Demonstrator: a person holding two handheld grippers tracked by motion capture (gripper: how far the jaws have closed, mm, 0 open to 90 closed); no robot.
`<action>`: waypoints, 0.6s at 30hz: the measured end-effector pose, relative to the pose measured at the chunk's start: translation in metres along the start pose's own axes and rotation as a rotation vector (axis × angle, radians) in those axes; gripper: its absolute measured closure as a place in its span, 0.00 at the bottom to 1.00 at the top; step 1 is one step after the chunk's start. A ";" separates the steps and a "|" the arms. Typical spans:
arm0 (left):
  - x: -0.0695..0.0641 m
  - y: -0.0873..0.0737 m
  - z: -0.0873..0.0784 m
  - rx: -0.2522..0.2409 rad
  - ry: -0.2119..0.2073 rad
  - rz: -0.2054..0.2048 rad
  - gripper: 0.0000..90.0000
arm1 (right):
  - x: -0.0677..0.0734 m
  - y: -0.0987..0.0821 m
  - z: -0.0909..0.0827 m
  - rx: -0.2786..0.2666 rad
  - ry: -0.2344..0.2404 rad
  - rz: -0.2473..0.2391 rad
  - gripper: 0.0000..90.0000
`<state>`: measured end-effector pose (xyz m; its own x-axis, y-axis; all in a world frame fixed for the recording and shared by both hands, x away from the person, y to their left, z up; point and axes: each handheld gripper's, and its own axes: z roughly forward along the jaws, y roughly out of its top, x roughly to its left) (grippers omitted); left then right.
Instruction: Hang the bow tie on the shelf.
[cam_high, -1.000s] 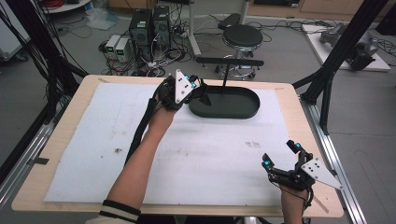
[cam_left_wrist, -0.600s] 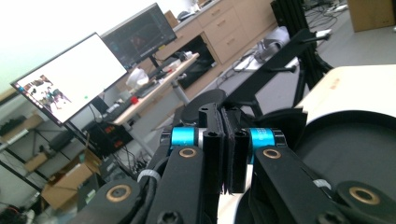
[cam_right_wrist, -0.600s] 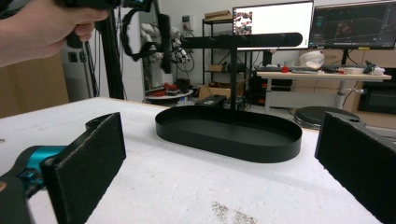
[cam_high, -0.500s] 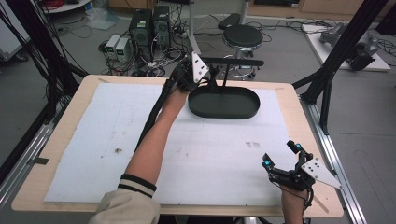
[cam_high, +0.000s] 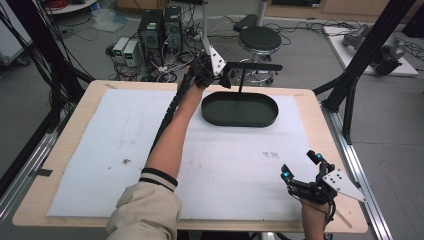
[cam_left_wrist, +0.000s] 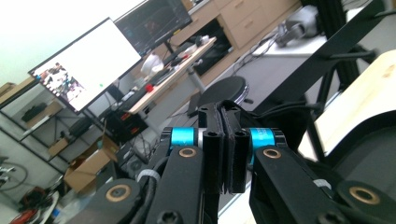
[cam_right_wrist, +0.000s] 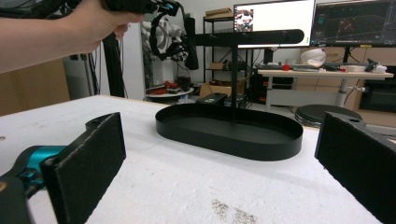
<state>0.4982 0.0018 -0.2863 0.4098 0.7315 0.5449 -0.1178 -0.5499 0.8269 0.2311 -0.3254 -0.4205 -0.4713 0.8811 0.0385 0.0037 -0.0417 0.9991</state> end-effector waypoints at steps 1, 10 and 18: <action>0.001 -0.001 0.002 0.012 0.005 -0.001 0.97 | 0.000 0.000 0.000 0.000 0.001 0.000 0.01; 0.002 -0.019 0.020 0.102 0.042 -0.031 0.97 | 0.001 -0.001 0.001 0.006 0.001 -0.001 0.01; 0.006 -0.023 0.019 0.112 0.044 -0.053 0.71 | -0.001 -0.002 -0.001 0.003 -0.004 0.004 0.01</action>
<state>0.5209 0.0108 -0.3044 0.3721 0.7765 0.5085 0.0054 -0.5496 0.8354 0.2306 -0.3269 -0.4224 -0.4679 0.8828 0.0431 0.0084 -0.0443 0.9990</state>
